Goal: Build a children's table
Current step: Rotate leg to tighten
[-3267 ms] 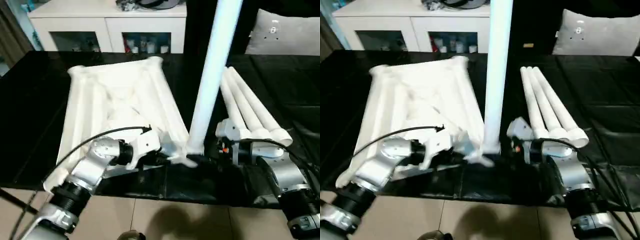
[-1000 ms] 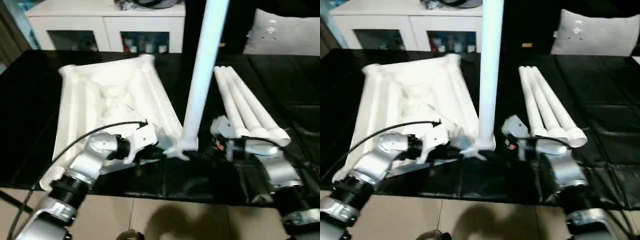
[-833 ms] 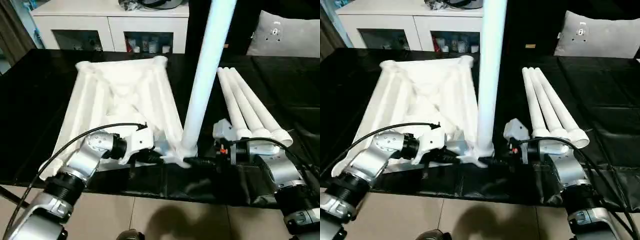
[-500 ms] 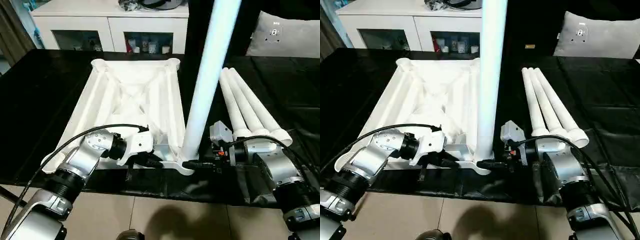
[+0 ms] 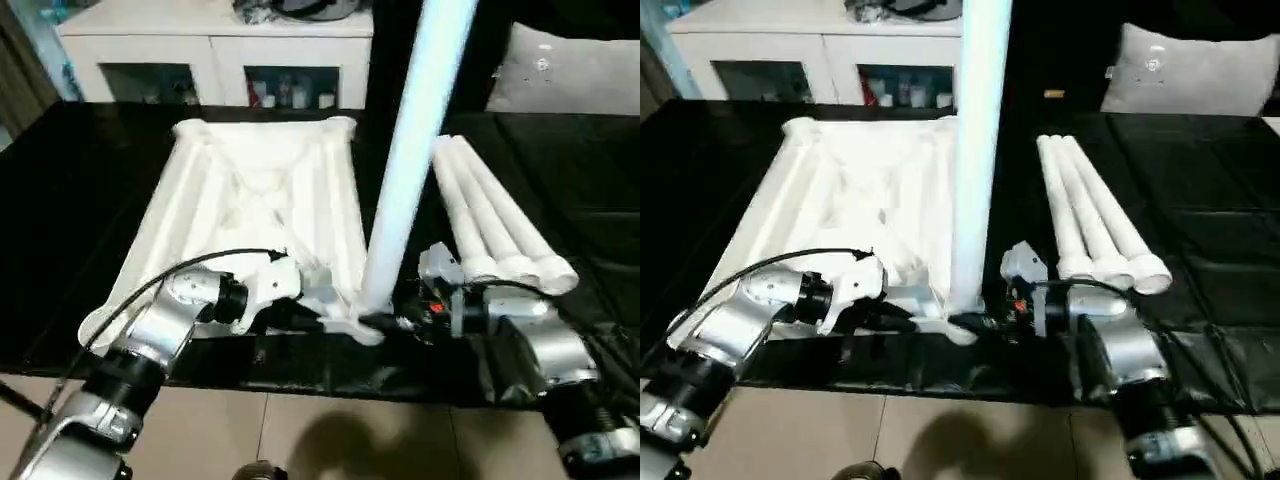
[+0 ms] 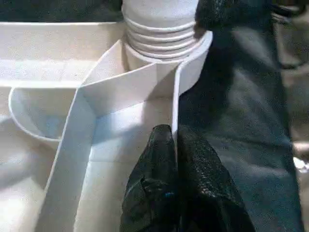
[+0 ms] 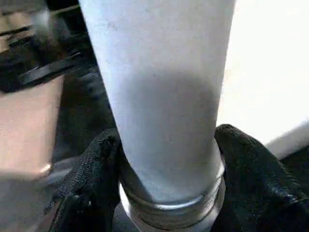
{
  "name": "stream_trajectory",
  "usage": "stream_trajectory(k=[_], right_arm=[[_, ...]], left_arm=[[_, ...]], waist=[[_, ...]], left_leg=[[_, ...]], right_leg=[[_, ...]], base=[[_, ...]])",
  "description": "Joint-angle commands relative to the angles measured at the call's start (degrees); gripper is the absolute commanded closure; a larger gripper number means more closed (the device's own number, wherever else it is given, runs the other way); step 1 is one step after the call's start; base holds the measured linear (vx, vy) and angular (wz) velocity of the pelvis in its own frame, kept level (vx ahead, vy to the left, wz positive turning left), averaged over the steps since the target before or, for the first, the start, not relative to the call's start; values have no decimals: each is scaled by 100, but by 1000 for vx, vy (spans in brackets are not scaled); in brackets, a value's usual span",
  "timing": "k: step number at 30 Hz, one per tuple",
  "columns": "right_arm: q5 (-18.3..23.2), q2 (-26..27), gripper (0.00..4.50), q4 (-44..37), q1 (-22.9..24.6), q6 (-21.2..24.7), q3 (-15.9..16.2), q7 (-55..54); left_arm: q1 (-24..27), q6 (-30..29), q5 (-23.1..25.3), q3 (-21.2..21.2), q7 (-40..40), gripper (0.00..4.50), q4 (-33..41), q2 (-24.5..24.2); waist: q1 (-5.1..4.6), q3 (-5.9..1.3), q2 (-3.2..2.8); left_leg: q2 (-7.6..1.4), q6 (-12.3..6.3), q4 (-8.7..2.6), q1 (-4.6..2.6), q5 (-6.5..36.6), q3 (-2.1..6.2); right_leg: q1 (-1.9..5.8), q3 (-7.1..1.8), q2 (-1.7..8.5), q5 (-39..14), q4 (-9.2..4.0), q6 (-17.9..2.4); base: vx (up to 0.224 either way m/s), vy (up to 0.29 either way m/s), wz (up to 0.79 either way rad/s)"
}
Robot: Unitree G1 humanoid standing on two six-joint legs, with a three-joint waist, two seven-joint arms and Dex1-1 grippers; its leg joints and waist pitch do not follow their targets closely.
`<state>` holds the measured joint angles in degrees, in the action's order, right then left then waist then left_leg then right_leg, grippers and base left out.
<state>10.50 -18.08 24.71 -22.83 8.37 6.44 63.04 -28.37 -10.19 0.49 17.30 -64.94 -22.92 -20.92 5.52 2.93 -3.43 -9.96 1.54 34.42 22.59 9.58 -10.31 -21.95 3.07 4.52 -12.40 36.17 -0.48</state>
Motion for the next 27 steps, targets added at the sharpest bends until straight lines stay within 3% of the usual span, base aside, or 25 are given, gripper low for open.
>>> stream_trajectory(k=[1, 3, 5, 6, 9, 10, 11, 12, 13, 17, 22, 27], right_arm=[[-121, 581, 184, 279, -113, 64, 222, -764], [-195, 837, 185, 468, -207, 88, 156, -1280], [-277, 1110, 185, 687, -334, 131, 56, -1896], [-305, 1257, 185, 820, -403, 134, -3, -2190], [-409, 1571, 185, 1126, -573, 184, -204, -3019], [-418, 1597, 185, 1149, -584, 172, -196, -3043], [-572, 1638, 185, 1172, -593, 19, -176, -3254], [-618, 1649, 129, 1181, -596, -27, -173, -3320], [-600, 1687, 129, 1217, -609, -60, -218, -3332], [-418, 1627, 88, 1076, -518, -123, -378, -3168], [-400, 1419, 47, 977, -384, -355, -412, -2922], [-276, 827, 4, 645, -186, -687, -356, -1948]], left_arm=[[-8, -507, -157, -203, 937, 450, 381, 565], [37, -725, -99, -284, 1334, 450, 501, 780], [52, -845, 19, -324, 1779, 450, 589, 1037], [36, -863, 91, -341, 2044, 450, 598, 1198], [-58, -926, 272, -413, 2789, 450, 560, 1612], [-72, -915, 284, -418, 2867, 450, 541, 1666], [-80, -931, 326, -379, 2940, 450, 595, 1732], [-80, -943, 339, -368, 2959, 450, 616, 1748], [-71, -995, 352, -355, 2984, 450, 661, 1754], [-7, -1097, 388, -318, 2916, 450, 762, 1601], [49, -1103, 472, -310, 2860, 450, 771, 1478], [37, -1005, 432, -196, 2354, 450, 676, 1122]], waist=[[-39, -293, 47], [-126, -297, 71], [-198, -314, 71], [-214, -309, 114], [-214, -325, 88], [-197, -349, 117], [-168, -361, 91], [-167, -368, 88], [-164, -383, 102], [-156, -391, 74], [-160, -371, 67], [-116, -390, 29]], left_leg=[[-338, 119, -500, -156, 1997, 162], [-310, 183, -518, -124, 2062, 198], [-314, 130, -503, -153, 1972, 176], [-314, 99, -500, -145, 1916, 162], [-293, -14, -474, -135, 1601, 144], [-292, -66, -462, -125, 1464, 139], [-298, -126, -459, -112, 1274, 137], [-295, -157, -456, -107, 1204, 132], [-292, -228, -448, -100, 1047, 130], [-300, -427, -429, -91, 860, 124], [-310, -369, -449, -101, 1105, 123], [-311, -431, -427, -100, 1005, 130]], right_leg=[[142, -235, 466, -1909, -535, -1297], [182, -231, 470, -2242, -570, -1120], [140, -258, 440, -1929, -587, -1132], [134, -265, 435, -1854, -588, -1151], [145, -266, 428, -1675, -588, -1133], [162, -259, 417, -1470, -578, -1139], [172, -257, 418, -1202, -552, -1151], [173, -252, 410, -1057, -545, -1161], [194, -243, 400, -746, -517, -1196], [207, -229, 405, -313, -486, -1321], [206, -229, 416, -603, -520, -1316], [233, -215, 403, -277, -491, -1337]], base=[[0, 0, 0], [0, 0, 0], [0, 0, 0], [0, 0, 0], [0, 0, 0], [0, 0, 0], [0, 0, 0], [0, 0, 0], [0, 0, 0], [0, 0, 0], [0, 0, 0], [0, 0, 0]])
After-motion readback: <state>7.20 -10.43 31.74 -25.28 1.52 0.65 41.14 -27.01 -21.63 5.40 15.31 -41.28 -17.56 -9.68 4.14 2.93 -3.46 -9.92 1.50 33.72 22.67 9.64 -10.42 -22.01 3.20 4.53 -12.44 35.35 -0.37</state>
